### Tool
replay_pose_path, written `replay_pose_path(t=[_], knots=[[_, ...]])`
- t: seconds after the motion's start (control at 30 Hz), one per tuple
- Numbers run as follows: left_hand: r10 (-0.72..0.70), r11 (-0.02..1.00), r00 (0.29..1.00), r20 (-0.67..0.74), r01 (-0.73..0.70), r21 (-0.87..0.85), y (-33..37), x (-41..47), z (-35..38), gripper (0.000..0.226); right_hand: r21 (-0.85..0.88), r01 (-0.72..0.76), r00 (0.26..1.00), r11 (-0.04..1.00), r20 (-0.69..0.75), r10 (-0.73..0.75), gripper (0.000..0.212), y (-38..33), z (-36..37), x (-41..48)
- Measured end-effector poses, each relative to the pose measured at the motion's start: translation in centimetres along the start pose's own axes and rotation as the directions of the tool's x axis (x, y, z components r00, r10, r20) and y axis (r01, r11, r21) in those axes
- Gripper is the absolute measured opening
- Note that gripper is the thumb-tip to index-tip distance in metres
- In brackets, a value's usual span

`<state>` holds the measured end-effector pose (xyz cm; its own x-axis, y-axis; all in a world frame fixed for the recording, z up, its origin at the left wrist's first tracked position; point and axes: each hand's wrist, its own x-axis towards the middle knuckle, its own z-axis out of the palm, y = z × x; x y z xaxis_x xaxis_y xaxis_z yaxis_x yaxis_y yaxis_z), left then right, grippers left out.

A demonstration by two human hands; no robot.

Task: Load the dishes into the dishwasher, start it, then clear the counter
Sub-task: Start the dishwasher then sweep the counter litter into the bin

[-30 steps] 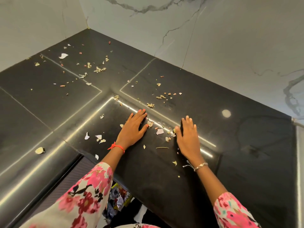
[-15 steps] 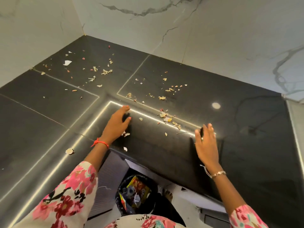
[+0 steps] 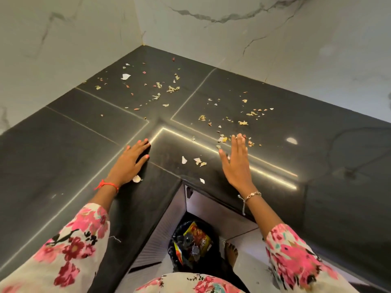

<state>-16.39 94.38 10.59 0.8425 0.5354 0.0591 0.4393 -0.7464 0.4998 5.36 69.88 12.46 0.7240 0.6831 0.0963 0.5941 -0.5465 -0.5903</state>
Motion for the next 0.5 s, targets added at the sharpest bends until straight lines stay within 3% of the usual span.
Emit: replay_pose_path(t=[0.1,0.17,0.23,0.3,0.43,0.5], knots=[[0.005,1.000,0.998,-0.057,-0.006,-0.003,0.1,-0.4,0.3,0.043,-0.005,0.249,0.959,0.969,0.145,-0.245,0.060,-2.9,1.7,-1.4],[0.001,1.000,0.997,-0.083,-0.003,-0.025,0.0,-0.5,0.4,0.042,-0.057,0.460,0.848,0.886,0.324,-0.420,0.063,-4.4,3.4,-2.3],[0.003,0.999,0.995,-0.099,-0.008,-0.053,-0.1,-0.4,0.5,0.040,-0.169,0.597,0.759,0.784,0.435,-0.484,0.068,-4.5,4.7,-2.2],[-0.007,0.997,0.994,-0.113,-0.002,-0.080,-0.4,-0.4,0.5,0.040,-0.251,0.619,0.750,0.744,0.470,-0.465,0.069,-4.1,5.0,-0.8],[-0.067,0.990,0.985,-0.158,0.045,-0.135,-0.4,-0.3,0.7,0.040,-0.357,0.398,0.881,0.845,0.404,-0.244,0.061,-2.2,3.8,3.2],[-0.099,0.987,0.977,-0.188,0.073,-0.140,-0.6,-0.4,0.7,0.040,-0.380,0.349,0.915,0.857,0.336,-0.224,0.063,-2.5,3.5,4.0]])
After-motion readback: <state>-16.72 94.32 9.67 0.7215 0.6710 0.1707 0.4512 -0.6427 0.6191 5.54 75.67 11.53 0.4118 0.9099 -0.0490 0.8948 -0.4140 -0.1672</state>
